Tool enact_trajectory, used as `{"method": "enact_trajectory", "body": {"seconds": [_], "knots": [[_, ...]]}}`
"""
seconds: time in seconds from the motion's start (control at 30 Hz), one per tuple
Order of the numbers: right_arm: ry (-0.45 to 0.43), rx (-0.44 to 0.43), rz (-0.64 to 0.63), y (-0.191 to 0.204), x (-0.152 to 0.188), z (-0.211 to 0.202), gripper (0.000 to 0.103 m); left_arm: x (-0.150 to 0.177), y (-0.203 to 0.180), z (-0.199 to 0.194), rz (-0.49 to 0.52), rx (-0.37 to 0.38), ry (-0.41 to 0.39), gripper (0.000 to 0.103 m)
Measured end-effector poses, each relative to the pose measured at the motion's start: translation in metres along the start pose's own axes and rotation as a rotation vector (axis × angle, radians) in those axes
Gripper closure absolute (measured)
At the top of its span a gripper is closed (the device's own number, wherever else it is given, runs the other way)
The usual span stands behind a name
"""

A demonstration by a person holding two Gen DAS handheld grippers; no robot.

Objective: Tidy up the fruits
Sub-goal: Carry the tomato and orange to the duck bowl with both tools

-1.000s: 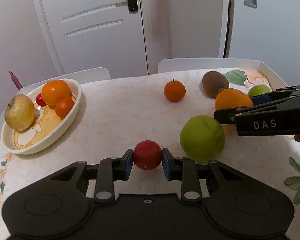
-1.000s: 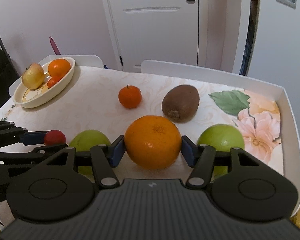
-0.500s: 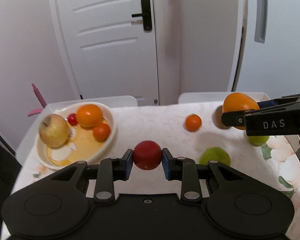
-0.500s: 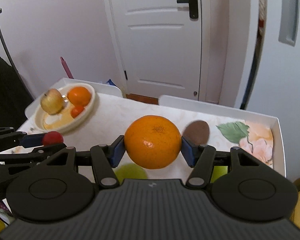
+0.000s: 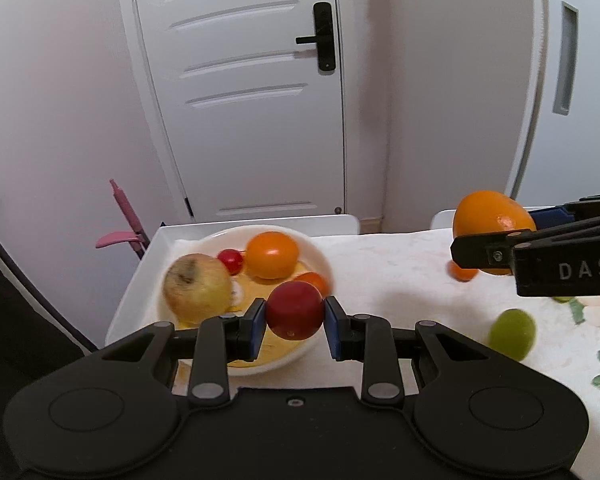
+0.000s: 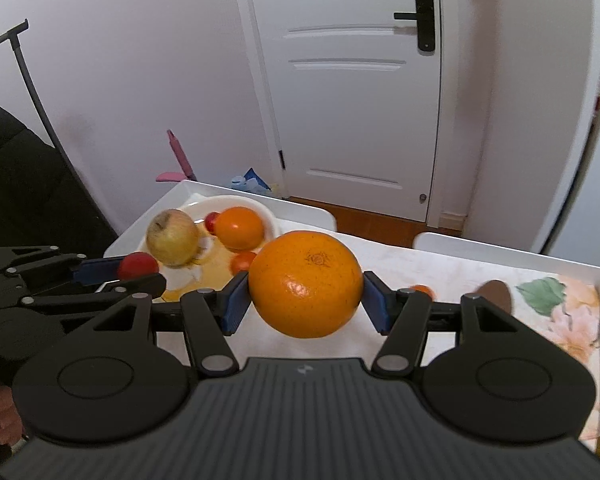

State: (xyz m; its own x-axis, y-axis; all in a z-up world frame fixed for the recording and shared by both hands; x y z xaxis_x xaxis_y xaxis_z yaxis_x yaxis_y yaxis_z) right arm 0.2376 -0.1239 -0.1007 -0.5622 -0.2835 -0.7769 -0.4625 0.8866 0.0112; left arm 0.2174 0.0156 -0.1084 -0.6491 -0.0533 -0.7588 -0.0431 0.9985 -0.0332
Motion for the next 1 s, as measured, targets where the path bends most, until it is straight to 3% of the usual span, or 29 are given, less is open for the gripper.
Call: {"method": "enact_trajectory", "body": {"seconds": [0.4,0.73,0.77,0.83,0.87,0.9,1.0], "knots": [[0.052,0.057,0.032,0.048,-0.012,0.047,0.029,0.01,0.064,0.057,0.017,0.035,0.101,0.069],[0.088,0.097,0.066,0.06,-0.01,0.075,0.029,0.024,0.081,0.098,0.045,0.09,0.191,0.068],[0.089,0.101,0.069,0.06,-0.011,0.077,0.029,0.024,0.081,0.098,0.051,0.099,0.186,0.065],[0.093,0.106,0.071,0.06,-0.013,0.08,0.029,0.021,0.08,0.095,0.075,0.108,0.166,0.042],[0.094,0.108,0.07,0.061,-0.014,0.082,0.029,0.02,0.08,0.092,0.083,0.11,0.152,0.024],[0.094,0.109,0.068,0.061,-0.015,0.083,0.029,0.018,0.082,0.089,0.088,0.111,0.135,0.017],[0.097,0.109,0.057,0.064,-0.018,0.087,0.029,0.015,0.087,0.083,0.088,0.125,0.128,0.017]]}}
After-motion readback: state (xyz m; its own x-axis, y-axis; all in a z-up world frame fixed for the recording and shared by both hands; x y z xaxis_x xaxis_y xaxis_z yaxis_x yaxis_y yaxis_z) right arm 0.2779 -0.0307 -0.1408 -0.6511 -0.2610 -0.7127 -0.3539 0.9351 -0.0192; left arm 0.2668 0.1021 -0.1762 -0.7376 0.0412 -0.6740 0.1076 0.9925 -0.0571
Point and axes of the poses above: each gripper's, at about its wrist camera, not at the fingertips, and z roughly the way its jaws point, y to its left, x to its underside, the point moved 9 cm from there along z, roughly the way its jaws point, and after that the axes turned 11 degrees about -z, right-handed, at the moved point
